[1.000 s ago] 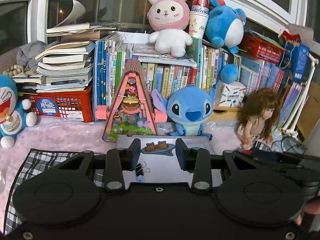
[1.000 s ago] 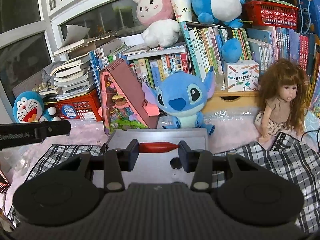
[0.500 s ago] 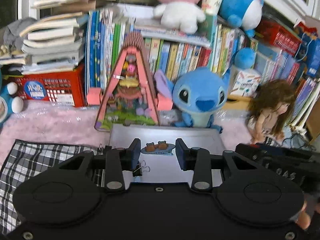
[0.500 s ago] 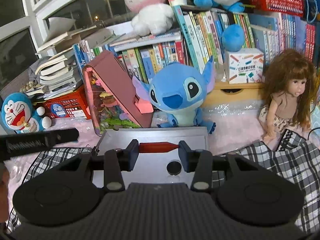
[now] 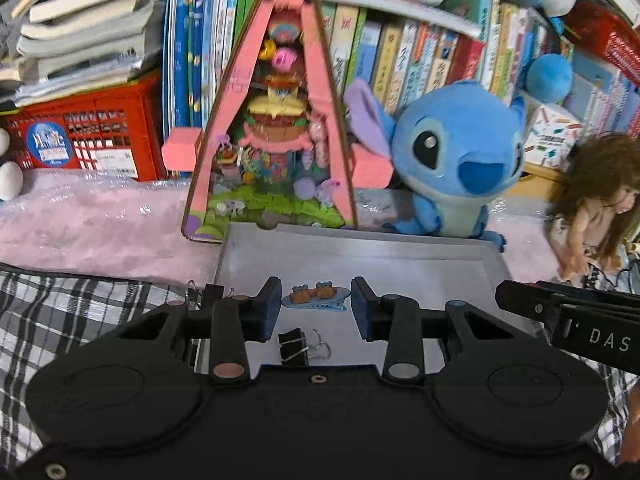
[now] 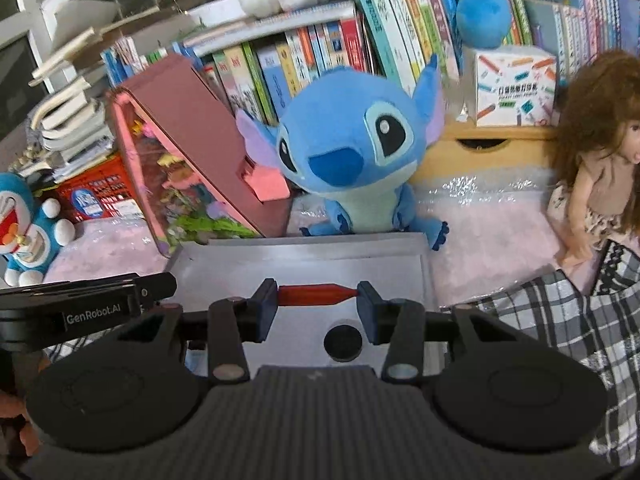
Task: Organize rigid objects
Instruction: 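Lower the figurine and red stick into the box and open both tools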
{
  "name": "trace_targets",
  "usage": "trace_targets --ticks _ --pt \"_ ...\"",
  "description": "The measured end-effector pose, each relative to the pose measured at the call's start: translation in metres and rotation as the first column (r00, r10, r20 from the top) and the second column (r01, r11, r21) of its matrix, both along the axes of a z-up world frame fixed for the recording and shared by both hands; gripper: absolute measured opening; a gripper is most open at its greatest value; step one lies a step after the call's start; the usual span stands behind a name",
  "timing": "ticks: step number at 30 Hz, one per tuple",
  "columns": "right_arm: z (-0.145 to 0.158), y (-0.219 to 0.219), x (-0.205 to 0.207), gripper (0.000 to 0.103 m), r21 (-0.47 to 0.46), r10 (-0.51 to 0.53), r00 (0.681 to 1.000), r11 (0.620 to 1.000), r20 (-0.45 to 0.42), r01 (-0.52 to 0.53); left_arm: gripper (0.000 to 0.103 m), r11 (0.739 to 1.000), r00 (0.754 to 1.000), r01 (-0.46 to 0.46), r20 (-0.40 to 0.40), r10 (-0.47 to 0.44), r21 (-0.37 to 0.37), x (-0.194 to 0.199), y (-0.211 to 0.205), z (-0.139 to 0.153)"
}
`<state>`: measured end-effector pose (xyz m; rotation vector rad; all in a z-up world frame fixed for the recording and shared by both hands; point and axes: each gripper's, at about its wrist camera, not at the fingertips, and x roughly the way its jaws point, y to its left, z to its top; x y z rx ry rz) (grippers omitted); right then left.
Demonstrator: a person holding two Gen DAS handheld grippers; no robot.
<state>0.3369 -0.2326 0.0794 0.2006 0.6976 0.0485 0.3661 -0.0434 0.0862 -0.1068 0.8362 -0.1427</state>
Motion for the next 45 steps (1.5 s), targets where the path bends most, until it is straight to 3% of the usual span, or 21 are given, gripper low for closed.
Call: trace_targets --ticks 18,35,45 --pt "-0.067 -0.004 0.057 0.049 -0.01 -0.015 0.995 1.0 -0.1 0.015 0.036 1.0 0.998 -0.001 -0.056 0.003 0.021 0.042 -0.004 -0.056" --pt "-0.081 0.001 0.062 0.05 -0.039 -0.007 0.994 0.999 -0.108 0.003 0.036 0.999 0.998 -0.011 -0.059 0.014 0.037 0.045 -0.006 -0.07" --pt "-0.08 -0.001 0.059 0.063 -0.023 -0.022 0.995 1.0 -0.102 0.019 0.04 0.999 0.998 -0.008 -0.069 0.011 0.04 0.042 -0.01 -0.069"
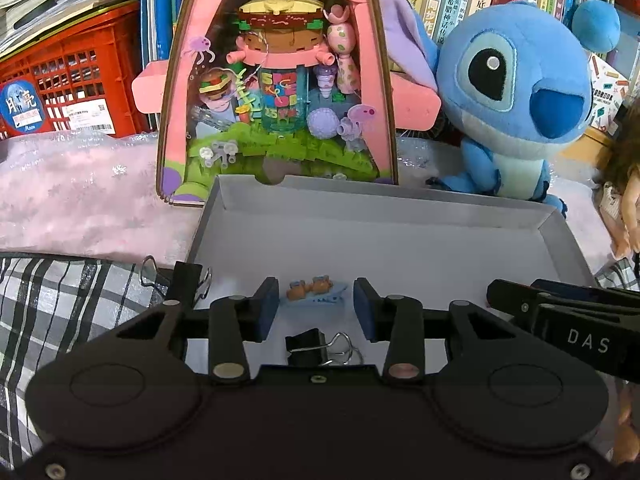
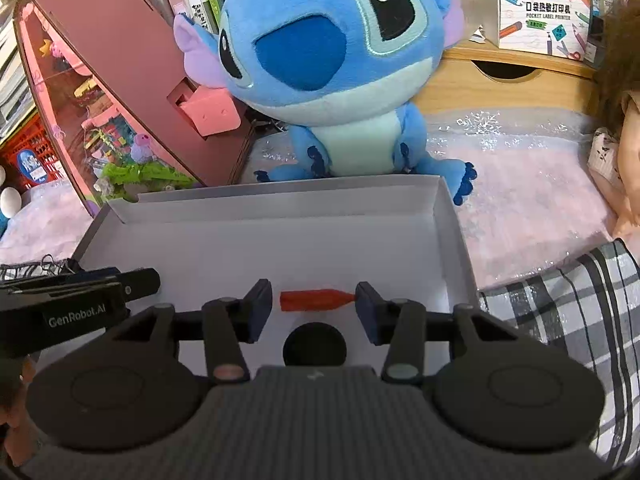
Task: Organize rigid objects
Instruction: 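Lower the figurine and red stick into the box and open both tools, then withdraw both open tools from the box toward the bedspread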
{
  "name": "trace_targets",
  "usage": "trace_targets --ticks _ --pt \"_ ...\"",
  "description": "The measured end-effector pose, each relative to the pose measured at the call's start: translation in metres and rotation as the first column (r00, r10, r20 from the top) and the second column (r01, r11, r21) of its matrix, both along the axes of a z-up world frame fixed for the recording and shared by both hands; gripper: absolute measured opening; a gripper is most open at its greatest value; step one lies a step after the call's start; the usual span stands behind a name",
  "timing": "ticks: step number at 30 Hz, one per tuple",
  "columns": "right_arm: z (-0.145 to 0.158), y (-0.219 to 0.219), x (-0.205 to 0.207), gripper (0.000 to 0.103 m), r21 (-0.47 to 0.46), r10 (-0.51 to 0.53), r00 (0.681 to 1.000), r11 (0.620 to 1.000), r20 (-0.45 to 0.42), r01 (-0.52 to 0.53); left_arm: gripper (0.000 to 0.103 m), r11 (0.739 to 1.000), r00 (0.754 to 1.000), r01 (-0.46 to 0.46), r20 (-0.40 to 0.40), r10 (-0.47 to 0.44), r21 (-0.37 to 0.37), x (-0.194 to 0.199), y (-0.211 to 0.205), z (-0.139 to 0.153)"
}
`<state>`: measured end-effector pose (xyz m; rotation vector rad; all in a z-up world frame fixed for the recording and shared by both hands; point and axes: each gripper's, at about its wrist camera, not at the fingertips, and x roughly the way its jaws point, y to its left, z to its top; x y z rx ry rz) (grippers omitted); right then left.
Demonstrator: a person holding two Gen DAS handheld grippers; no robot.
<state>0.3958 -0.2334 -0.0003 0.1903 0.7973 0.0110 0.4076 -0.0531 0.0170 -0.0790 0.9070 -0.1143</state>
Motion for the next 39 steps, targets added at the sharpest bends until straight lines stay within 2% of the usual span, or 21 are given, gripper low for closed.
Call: trace_targets --ticks 3,10,14,18,29,33,39 --pt "0.005 -0.002 -0.004 0.069 0.013 -0.011 1.0 1.0 0.013 0.011 0.044 1.0 1.0 -0.004 0.008 0.004 0.001 -0.005 0.0 0.006" --pt "0.023 -0.002 -0.018 0.075 0.023 -0.017 0.999 1.0 0.043 0.016 0.052 1.0 0.999 -0.002 0.045 0.001 0.014 -0.026 0.001 0.029" --pt "0.036 -0.002 -0.034 0.077 0.04 -0.015 0.997 0.999 0.072 0.012 0.059 1.0 0.998 -0.006 0.064 0.006 -0.001 -0.046 0.006 0.044" --pt "0.046 0.002 -0.057 0.079 0.037 0.004 0.994 0.999 0.108 -0.008 0.07 1.0 0.993 0.003 0.118 -0.005 0.012 -0.076 0.009 0.061" --pt "0.058 0.007 -0.143 0.084 -0.021 0.068 0.975 0.998 0.212 -0.065 0.074 0.997 0.977 0.077 0.197 -0.078 0.01 -0.17 0.012 0.085" --pt "0.055 0.008 -0.178 0.085 -0.045 0.095 0.966 0.995 0.239 -0.087 0.074 0.994 0.974 0.109 0.201 -0.101 -0.028 -0.203 0.01 0.08" --pt "0.036 0.02 -0.225 0.085 -0.135 0.134 0.954 0.986 0.269 -0.101 0.075 0.988 0.966 0.154 0.213 -0.148 -0.01 -0.243 0.004 0.069"
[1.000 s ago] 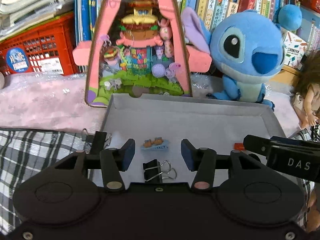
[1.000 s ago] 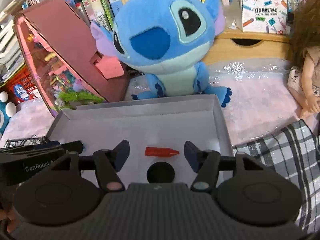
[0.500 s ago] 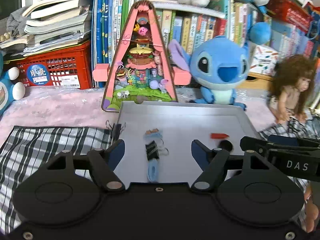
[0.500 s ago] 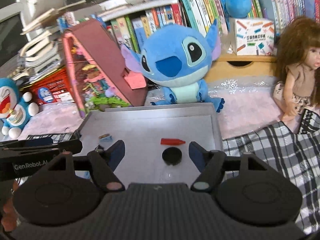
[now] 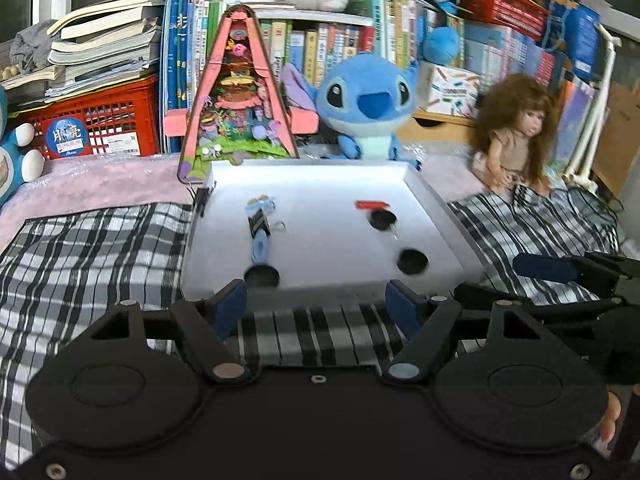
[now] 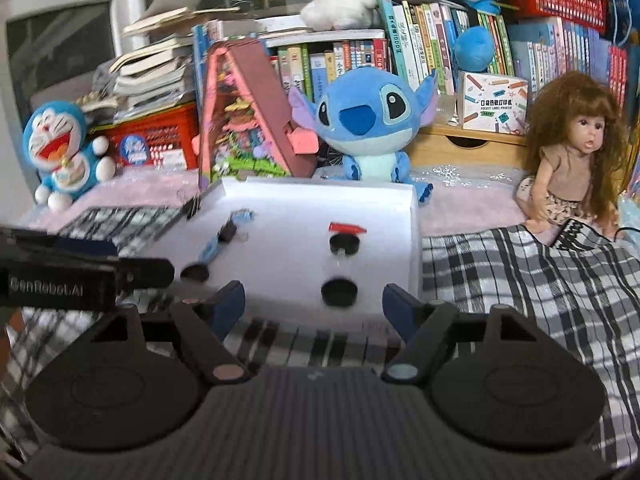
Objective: Organize rigid objects
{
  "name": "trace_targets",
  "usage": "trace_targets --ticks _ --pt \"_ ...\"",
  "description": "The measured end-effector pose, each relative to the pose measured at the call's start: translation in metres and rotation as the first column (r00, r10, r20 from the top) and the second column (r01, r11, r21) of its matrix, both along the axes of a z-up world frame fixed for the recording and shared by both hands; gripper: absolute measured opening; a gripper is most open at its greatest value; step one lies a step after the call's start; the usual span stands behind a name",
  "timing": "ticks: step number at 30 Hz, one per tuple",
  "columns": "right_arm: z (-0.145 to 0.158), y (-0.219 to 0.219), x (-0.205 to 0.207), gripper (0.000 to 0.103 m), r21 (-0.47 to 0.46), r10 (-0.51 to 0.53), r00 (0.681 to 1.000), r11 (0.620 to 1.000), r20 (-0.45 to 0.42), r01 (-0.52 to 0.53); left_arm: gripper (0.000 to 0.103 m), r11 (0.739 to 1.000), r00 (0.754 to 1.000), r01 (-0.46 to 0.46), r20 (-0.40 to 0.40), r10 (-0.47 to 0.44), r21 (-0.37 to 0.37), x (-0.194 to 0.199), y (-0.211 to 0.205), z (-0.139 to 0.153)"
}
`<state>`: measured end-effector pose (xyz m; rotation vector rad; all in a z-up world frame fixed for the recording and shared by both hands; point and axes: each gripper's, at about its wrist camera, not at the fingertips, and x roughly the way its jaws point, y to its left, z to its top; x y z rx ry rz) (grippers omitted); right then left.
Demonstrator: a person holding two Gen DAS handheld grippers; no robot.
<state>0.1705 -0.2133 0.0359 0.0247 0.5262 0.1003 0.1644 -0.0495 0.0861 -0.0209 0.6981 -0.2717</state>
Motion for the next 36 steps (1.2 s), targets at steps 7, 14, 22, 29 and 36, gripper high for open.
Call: trace_targets --ticks 7,14,22,29,36 --pt "-0.02 0.004 -0.041 0.085 -0.012 0.032 0.999 0.999 0.013 -0.032 0.075 1.0 1.0 0.018 -0.002 -0.018 0.015 -0.043 0.004 -0.022" --pt "-0.036 0.002 -0.067 0.085 -0.025 0.011 1.0 1.0 0.025 -0.01 0.075 0.999 1.0 0.024 -0.005 -0.024 0.023 -0.076 0.012 -0.04" --pt "-0.049 -0.001 -0.092 0.085 -0.056 -0.027 0.998 0.998 0.05 0.029 0.075 1.0 1.0 0.006 -0.005 -0.006 0.026 -0.098 0.026 -0.05" --pt "-0.059 -0.008 -0.106 0.085 -0.081 -0.056 0.997 0.995 0.046 0.06 0.073 0.999 1.0 0.0 -0.014 0.001 0.034 -0.114 0.038 -0.057" --pt "-0.067 -0.016 -0.113 0.085 -0.079 -0.084 0.996 0.993 0.035 0.086 0.054 0.999 0.998 0.04 -0.053 -0.039 0.02 -0.134 0.045 -0.063"
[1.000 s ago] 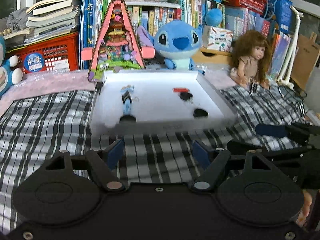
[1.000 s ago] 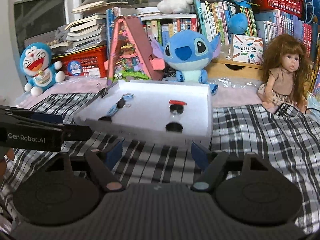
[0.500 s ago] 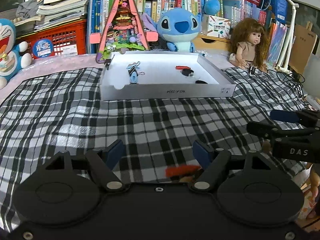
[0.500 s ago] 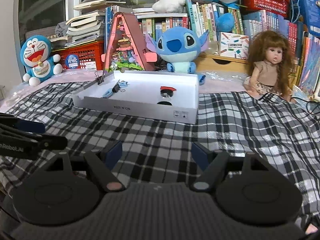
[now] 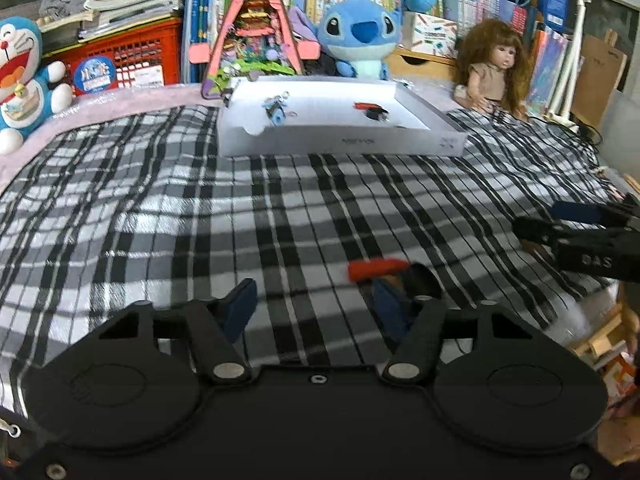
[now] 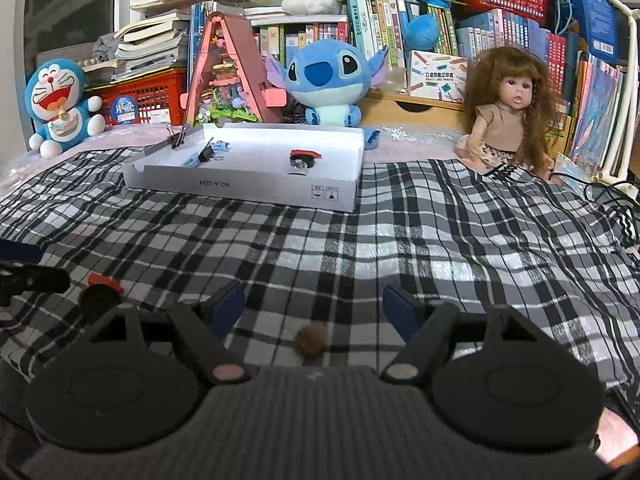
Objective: Organize rigid objects
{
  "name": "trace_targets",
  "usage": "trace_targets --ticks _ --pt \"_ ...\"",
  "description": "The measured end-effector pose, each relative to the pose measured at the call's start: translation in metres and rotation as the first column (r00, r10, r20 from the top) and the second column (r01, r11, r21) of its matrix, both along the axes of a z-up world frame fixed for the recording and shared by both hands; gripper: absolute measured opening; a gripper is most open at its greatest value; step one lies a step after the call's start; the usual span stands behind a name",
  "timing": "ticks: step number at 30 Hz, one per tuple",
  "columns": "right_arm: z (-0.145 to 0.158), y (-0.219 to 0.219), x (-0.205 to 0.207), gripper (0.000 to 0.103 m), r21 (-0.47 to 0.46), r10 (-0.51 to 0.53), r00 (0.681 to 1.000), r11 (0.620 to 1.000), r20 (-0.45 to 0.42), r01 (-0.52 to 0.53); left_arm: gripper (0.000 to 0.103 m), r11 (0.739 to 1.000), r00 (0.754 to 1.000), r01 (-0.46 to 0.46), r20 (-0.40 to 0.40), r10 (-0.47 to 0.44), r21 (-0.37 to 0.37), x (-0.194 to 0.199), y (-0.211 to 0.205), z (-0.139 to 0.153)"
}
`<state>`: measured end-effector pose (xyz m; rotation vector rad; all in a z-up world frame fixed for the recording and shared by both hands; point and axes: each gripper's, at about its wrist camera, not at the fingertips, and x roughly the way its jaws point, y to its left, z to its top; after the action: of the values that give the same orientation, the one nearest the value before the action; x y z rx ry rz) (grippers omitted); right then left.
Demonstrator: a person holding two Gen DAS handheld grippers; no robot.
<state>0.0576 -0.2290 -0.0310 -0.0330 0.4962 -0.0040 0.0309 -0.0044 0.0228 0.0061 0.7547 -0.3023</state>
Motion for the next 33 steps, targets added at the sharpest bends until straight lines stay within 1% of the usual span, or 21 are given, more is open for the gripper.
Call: trace_targets --ticks 4,6,7,9,10,11,13,15,20,22,23,24,27,33 --pt "-0.002 0.0 -0.004 0.085 -0.004 0.01 1.0 1.0 0.001 -0.01 0.048 0.999 0.999 0.044 -0.007 -0.044 -0.019 -0.009 -0.005 -0.002" --pt "-0.003 0.001 -0.006 0.079 -0.001 0.017 1.0 1.0 0.0 -0.017 0.04 0.998 0.999 0.054 -0.002 -0.055 -0.017 -0.011 -0.01 -0.003" --pt "-0.003 0.001 -0.007 0.078 0.0 0.02 1.0 1.0 -0.001 -0.02 0.039 0.998 0.998 0.056 0.0 -0.056 -0.015 -0.011 -0.012 -0.004" --pt "-0.004 0.002 -0.007 0.07 0.001 0.022 1.0 1.0 -0.003 -0.022 0.03 0.999 0.999 0.05 0.005 -0.05 -0.011 -0.011 -0.017 -0.007" --pt "-0.004 0.003 -0.008 0.067 0.002 0.024 1.0 1.0 -0.004 -0.024 0.029 0.999 0.999 0.047 0.006 -0.047 -0.01 -0.011 -0.019 -0.008" --pt "-0.004 0.003 -0.008 0.063 0.003 0.023 1.0 1.0 -0.004 -0.023 0.029 0.999 0.999 0.048 0.008 -0.048 -0.009 -0.01 -0.021 -0.009" --pt "-0.005 0.003 -0.01 0.057 0.003 0.024 1.0 1.0 -0.006 -0.024 0.029 0.999 0.999 0.049 0.015 -0.049 -0.011 -0.009 -0.025 -0.011" --pt "-0.006 0.003 -0.01 0.053 0.0 0.025 1.0 1.0 -0.01 -0.025 0.029 0.998 0.998 0.054 0.021 -0.053 -0.013 -0.008 -0.029 -0.011" --pt "-0.007 0.0 -0.009 0.048 0.013 0.018 1.0 1.0 -0.024 -0.018 0.029 0.998 0.998 0.057 0.032 -0.057 -0.014 -0.005 -0.039 -0.015" --pt "-0.009 0.0 -0.008 0.042 0.019 0.016 0.999 1.0 -0.032 -0.016 0.027 0.998 0.998 0.056 0.037 -0.055 -0.017 -0.005 -0.041 -0.015" --pt "-0.01 0.0 -0.007 0.033 0.021 0.015 0.999 1.0 -0.04 -0.015 0.026 0.998 0.998 0.055 0.036 -0.054 -0.021 -0.005 -0.041 -0.015" --pt "-0.01 -0.001 -0.007 0.029 0.023 0.014 0.999 1.0 -0.045 -0.013 0.025 0.998 0.998 0.053 0.035 -0.052 -0.028 -0.004 -0.042 -0.015" --pt "-0.012 -0.001 -0.006 0.028 0.031 0.013 0.999 0.999 -0.049 -0.012 0.021 0.998 0.998 0.048 0.031 -0.047 -0.043 -0.003 -0.042 -0.016" --pt "-0.013 -0.001 -0.007 0.025 0.035 0.013 0.999 0.999 -0.04 -0.012 0.02 0.999 0.998 0.036 0.043 -0.034 -0.041 -0.004 -0.044 -0.015"
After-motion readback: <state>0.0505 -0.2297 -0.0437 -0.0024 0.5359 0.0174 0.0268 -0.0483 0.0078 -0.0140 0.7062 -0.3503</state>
